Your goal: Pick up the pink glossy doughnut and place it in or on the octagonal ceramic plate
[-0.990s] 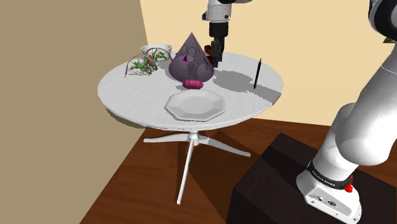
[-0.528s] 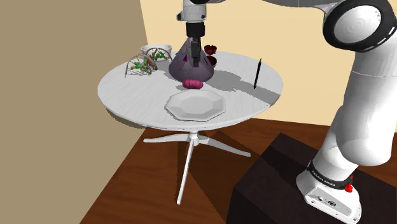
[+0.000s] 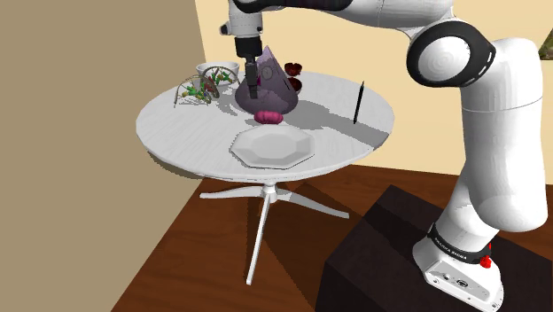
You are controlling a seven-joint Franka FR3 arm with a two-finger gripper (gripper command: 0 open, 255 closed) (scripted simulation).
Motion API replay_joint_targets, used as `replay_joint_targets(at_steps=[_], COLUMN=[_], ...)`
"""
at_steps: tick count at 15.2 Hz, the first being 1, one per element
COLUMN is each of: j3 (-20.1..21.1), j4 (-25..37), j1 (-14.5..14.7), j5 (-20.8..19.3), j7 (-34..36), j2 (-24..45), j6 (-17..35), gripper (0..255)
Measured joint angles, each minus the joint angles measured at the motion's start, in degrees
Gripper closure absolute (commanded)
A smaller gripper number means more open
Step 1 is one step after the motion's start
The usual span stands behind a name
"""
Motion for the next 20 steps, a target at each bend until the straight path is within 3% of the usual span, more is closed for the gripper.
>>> replay_joint_targets(at_steps=[4, 11, 12, 20], j3=[0.0, 0.0, 0.0, 0.0], j4=[-5.7, -7.6, -7.6, -7.6], j1=[0.0, -0.1, -0.1, -0.1], j5=[0.0, 0.1, 0.1, 0.1], j7=[0.0, -0.1, -0.1, -0.1], j2=[-1.6, -2.1, -2.1, -2.1], j6=[4.1, 5.5, 5.5, 5.5], gripper=[0, 0, 255, 255])
